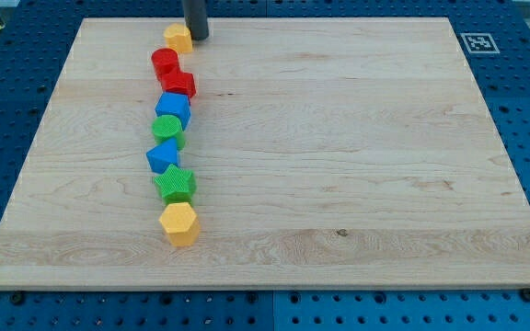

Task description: Point at red circle

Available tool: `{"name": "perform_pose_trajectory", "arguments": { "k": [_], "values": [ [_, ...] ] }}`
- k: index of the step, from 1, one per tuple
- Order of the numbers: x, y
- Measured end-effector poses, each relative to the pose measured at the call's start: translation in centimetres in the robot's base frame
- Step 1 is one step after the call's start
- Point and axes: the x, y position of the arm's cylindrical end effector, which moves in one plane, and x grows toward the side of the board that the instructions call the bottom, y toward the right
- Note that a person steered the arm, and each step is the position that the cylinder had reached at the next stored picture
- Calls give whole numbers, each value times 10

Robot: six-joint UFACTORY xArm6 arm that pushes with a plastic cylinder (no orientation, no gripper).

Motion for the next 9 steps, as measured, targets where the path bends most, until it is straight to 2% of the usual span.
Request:
{"name": "perform_pose_trajectory", "arguments": {
  "k": [5,6,7,9],
  "values": [
    [-19,-13],
    [-28,-51],
    [-19,-106],
    [57,-108]
  ]
}}
